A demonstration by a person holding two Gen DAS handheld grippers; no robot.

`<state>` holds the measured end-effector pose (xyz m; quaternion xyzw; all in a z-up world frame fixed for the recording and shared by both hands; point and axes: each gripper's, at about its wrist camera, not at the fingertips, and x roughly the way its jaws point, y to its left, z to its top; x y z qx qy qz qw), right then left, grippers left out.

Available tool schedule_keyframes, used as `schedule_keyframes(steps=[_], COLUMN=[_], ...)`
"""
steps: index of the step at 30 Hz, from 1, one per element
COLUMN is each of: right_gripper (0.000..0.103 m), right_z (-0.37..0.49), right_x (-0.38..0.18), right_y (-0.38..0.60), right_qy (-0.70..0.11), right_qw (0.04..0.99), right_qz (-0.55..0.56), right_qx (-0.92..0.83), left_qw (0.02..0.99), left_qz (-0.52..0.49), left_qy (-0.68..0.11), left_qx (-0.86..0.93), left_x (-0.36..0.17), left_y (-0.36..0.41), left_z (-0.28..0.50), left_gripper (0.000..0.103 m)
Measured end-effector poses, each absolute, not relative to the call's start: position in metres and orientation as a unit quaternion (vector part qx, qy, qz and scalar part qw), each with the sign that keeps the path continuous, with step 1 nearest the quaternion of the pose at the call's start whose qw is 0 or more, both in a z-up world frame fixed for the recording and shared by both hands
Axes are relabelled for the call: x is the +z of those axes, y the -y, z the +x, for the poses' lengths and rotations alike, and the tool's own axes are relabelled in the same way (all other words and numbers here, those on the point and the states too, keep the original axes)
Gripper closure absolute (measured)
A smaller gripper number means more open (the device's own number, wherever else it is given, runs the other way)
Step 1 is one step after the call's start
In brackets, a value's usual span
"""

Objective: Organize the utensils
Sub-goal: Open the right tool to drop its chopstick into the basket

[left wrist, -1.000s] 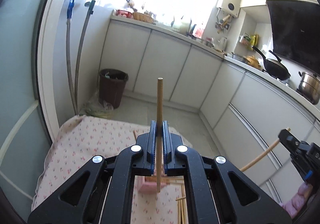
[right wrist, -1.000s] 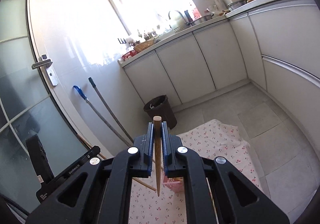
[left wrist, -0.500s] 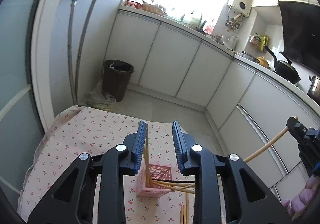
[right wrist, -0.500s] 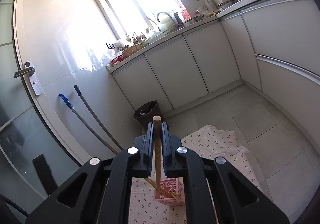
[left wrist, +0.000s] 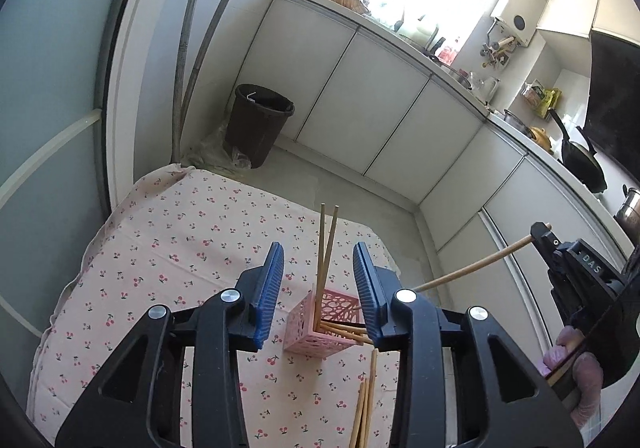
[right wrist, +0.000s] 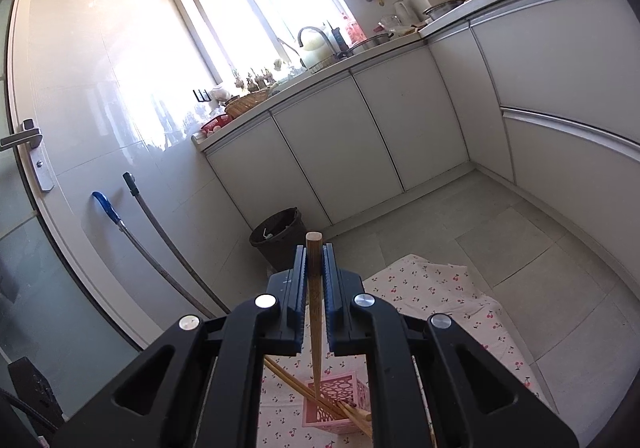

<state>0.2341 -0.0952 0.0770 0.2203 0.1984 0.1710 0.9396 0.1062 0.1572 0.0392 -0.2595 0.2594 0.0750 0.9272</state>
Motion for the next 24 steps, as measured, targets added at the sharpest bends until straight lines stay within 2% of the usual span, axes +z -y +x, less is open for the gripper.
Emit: schedule_keyframes(steps=[6, 8, 12, 15, 17, 18, 19, 21, 24], right_gripper=[0.087, 0.085, 0.071, 0.068, 0.057, 0.048, 0.044, 0.042, 0.035], right_z=[0.251, 0.245, 0.225, 0.211, 0.199, 0.194, 0.189, 0.181, 0.171], right_x=[0.039, 0.042, 0.053, 0.056, 0.056, 0.056, 0.055, 0.053, 0.047], right_y=[0.069, 0.061, 0.053, 0.053, 0.056, 0.060, 0.064, 0.072, 0.086], right_qy=[-0.227, -0.235, -0.239, -0.249, -0.249, -0.248, -0.247, -0.253, -0.262], right_qw=[0.935, 0.938, 0.945, 0.947, 0.952, 0.953, 0.954, 0.955, 0.955], right_qz=[0.202, 0.177, 0.128, 0.096, 0.072, 0.066, 0.064, 0.058, 0.050], right_qx=[0.180, 0.185, 0.183, 0.179, 0.164, 0.159, 0.155, 0.146, 0.130], left_qw=[0.926, 0.926, 0.930, 0.933, 0.932, 0.932, 0.931, 0.929, 0.926], left_qz=[-0.244, -0.243, -0.220, -0.205, -0.197, -0.193, -0.188, -0.179, -0.167], left_qy=[-0.279, -0.281, -0.287, -0.290, -0.297, -0.302, -0.307, -0.316, -0.331], left_qx=[0.077, 0.070, 0.066, 0.066, 0.065, 0.065, 0.065, 0.066, 0.068], left_x=[0.025, 0.025, 0.028, 0.028, 0.026, 0.024, 0.021, 0.017, 0.010], left_y=[-0.157, -0.153, -0.139, -0.131, -0.126, -0.124, -0.122, -0.118, -0.110], left_z=[0.114, 0.114, 0.111, 0.107, 0.105, 0.105, 0.104, 0.103, 0.104], left_gripper=[0.068, 0.066, 0.063, 0.057, 0.049, 0.048, 0.047, 0.046, 0.042])
